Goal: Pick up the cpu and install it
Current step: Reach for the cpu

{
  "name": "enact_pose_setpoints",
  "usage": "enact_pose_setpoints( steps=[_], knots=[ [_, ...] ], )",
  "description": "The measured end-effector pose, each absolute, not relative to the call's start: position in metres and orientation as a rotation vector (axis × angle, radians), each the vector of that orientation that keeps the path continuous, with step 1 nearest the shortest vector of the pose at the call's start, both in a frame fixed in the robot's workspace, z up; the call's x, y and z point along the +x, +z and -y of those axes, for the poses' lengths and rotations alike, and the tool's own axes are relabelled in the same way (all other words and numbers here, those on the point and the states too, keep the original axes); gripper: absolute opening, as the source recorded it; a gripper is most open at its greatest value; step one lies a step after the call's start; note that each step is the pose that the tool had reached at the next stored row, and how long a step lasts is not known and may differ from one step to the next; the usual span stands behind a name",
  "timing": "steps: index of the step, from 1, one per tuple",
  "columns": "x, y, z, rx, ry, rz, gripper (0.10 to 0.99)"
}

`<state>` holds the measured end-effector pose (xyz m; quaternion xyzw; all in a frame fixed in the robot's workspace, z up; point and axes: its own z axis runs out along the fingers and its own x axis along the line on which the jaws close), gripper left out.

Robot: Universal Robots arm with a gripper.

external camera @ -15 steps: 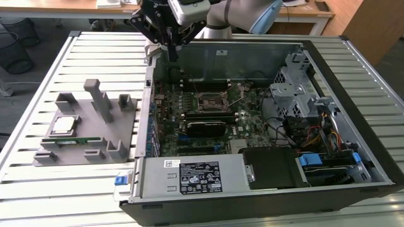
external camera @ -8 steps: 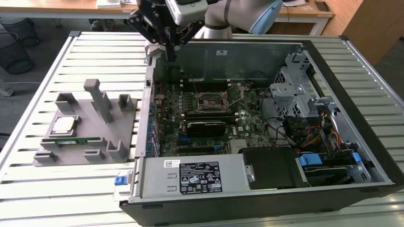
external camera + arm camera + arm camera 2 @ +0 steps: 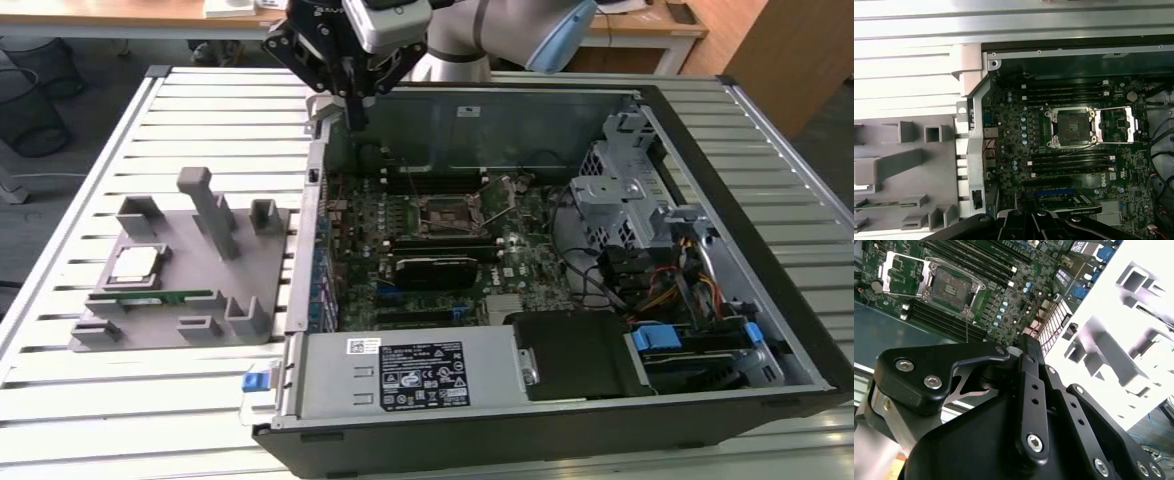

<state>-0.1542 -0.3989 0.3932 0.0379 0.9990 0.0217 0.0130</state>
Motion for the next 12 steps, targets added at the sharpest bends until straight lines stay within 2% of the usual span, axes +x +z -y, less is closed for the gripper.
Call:
enact_pose_setpoints(
  steps=[12],
  knots=[
    [-0.1616,0.3931,0.399,0.118,0.068,-3.113,0.114]
  ],
)
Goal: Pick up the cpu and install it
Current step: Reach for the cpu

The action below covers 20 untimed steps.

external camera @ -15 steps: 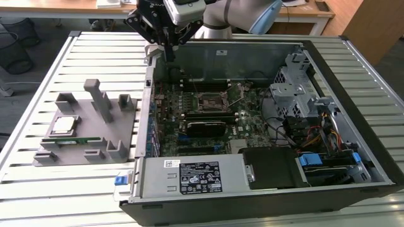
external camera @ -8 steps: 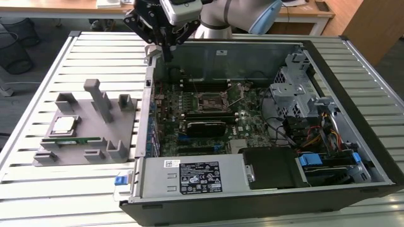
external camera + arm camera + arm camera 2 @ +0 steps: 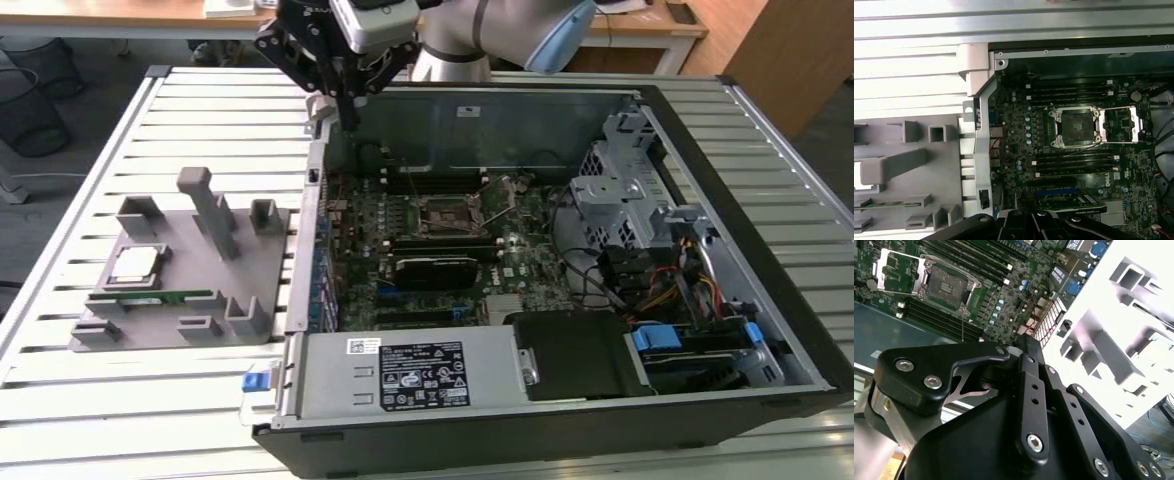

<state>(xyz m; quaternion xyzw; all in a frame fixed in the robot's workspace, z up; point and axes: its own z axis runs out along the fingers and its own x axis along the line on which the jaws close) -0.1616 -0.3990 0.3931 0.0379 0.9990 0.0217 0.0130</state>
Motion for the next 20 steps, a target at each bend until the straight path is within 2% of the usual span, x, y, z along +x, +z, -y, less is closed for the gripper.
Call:
enact_pose_setpoints(
  steps=[20],
  knots=[
    [-0.172,0.393,0.3989,0.118,0.068,-3.113,0.114]
  ],
)
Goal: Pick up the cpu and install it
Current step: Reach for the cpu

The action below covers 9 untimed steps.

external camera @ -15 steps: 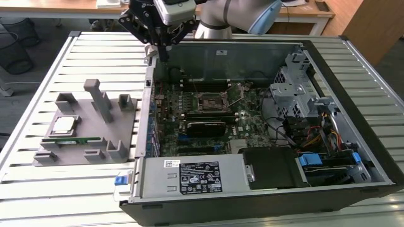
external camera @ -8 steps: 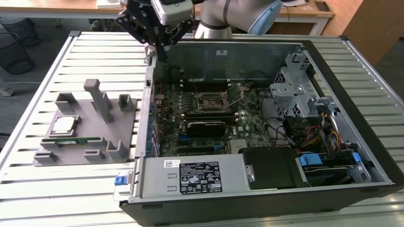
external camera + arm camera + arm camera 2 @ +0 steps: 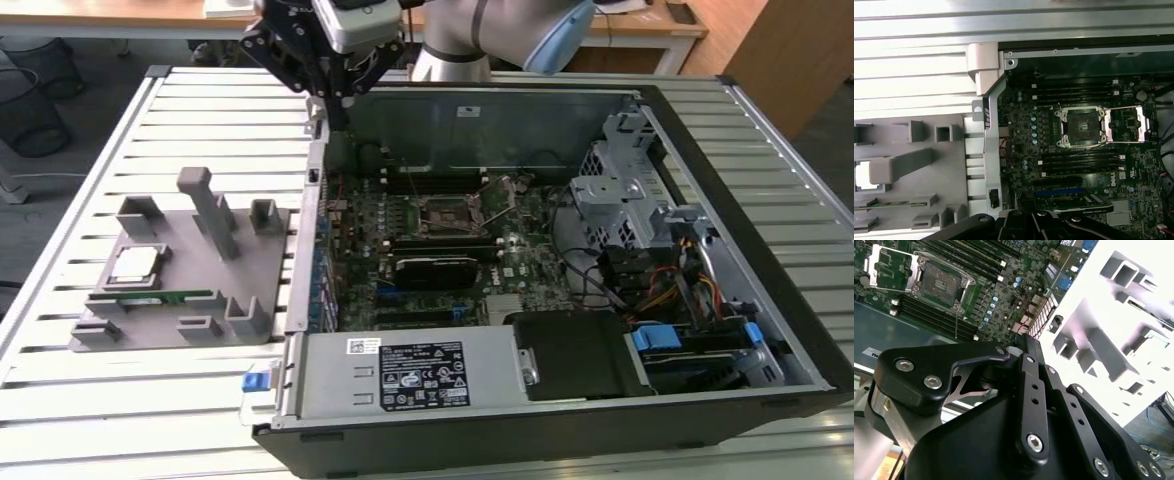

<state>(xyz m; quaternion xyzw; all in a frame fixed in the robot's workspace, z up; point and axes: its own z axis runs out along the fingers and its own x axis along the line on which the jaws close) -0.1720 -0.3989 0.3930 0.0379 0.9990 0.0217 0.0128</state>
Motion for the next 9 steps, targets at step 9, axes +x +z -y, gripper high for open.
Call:
enact_pose_setpoints(
  steps=[9],
  knots=[
    [-0.1768,0.3929,0.3989,0.118,0.068,-3.113,0.114]
  ],
)
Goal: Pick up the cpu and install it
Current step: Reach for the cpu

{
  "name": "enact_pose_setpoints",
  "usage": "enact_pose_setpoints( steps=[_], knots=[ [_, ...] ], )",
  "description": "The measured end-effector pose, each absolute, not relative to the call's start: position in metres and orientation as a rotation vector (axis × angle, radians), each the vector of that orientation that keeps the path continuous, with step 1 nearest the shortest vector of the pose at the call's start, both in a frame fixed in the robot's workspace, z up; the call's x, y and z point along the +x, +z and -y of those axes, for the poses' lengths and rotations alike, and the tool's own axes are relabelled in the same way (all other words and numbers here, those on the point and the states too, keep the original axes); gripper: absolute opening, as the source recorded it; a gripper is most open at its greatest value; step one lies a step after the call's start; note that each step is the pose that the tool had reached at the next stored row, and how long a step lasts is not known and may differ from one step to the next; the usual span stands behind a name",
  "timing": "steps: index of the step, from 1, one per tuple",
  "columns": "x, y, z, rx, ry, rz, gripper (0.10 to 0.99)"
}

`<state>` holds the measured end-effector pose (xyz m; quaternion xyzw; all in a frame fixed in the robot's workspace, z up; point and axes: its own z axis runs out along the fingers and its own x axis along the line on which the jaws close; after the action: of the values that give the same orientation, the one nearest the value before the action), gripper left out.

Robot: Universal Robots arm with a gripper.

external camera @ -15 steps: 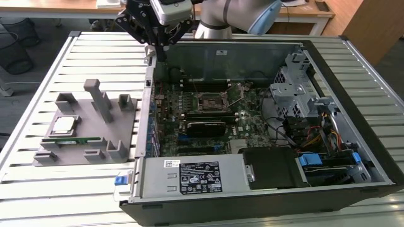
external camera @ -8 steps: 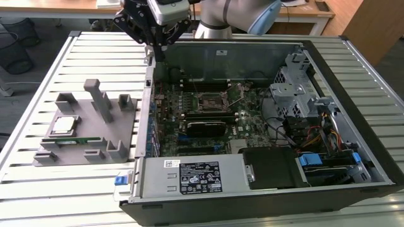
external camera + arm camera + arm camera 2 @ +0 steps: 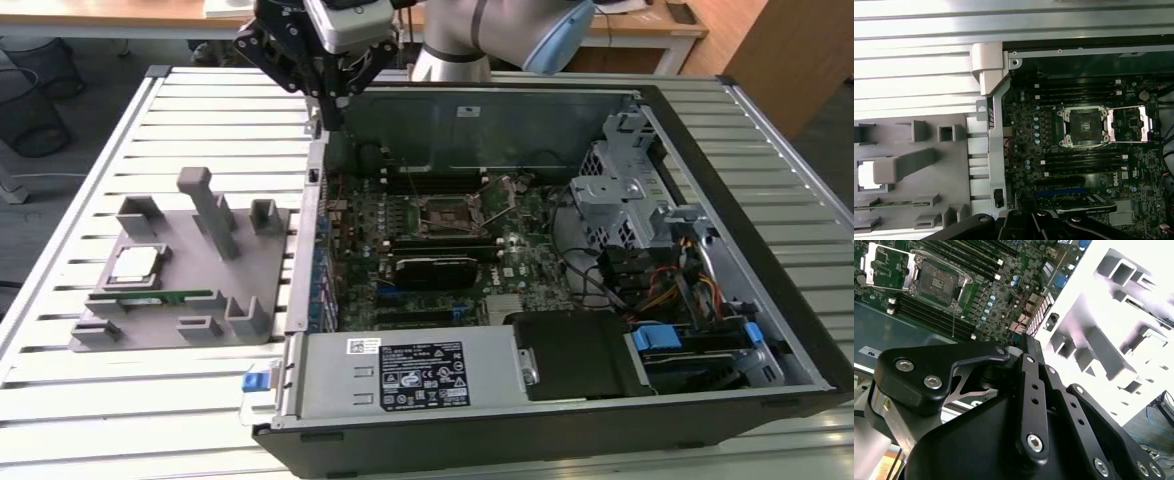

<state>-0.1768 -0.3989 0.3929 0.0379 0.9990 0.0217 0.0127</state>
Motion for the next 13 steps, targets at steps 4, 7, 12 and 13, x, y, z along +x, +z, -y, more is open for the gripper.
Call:
enact_pose_setpoints(
  steps=[4,7,12,13],
  knots=[
    [-0.179,0.3929,0.3989,0.118,0.068,-3.113,0.114],
    [-0.1808,0.3929,0.3989,0.118,0.068,-3.113,0.114],
    [-0.1838,0.3928,0.3989,0.118,0.068,-3.113,0.114],
    [-0.1844,0.3928,0.3989,0.118,0.068,-3.113,0.114]
  ],
)
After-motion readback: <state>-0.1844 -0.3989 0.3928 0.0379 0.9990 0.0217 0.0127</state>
